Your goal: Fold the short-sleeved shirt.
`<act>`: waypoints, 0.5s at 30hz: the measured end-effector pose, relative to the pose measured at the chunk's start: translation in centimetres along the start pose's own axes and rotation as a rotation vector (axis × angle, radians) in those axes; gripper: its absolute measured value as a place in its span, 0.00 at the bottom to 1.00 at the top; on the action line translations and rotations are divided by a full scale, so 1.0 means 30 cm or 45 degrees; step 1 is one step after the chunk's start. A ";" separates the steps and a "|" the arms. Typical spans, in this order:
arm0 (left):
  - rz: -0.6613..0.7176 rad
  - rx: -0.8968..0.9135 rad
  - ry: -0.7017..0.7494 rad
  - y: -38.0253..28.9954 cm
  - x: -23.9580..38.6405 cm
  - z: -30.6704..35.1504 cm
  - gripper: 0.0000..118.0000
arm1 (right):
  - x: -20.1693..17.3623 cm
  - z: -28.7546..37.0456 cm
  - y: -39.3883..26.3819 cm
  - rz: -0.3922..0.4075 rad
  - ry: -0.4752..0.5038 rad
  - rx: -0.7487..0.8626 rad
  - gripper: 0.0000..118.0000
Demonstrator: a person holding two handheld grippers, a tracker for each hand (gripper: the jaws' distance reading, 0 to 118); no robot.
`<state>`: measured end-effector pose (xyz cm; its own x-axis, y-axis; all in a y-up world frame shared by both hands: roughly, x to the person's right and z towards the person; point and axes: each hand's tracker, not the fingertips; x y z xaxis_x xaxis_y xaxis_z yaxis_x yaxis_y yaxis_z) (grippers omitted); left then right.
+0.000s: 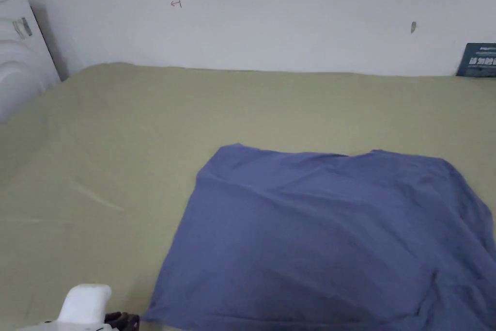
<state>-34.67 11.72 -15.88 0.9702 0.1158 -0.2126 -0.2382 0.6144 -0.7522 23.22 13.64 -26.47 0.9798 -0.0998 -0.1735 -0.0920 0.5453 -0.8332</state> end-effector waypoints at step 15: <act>0.063 0.007 -0.017 0.021 0.000 -0.221 0.28 | 0.064 -0.036 0.034 0.012 -0.062 0.029 0.03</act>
<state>-35.11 6.93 -20.51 0.9577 0.1565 -0.2415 -0.2859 0.6120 -0.7374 24.81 13.11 -28.22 0.9864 -0.0543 -0.1549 -0.0976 0.5652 -0.8192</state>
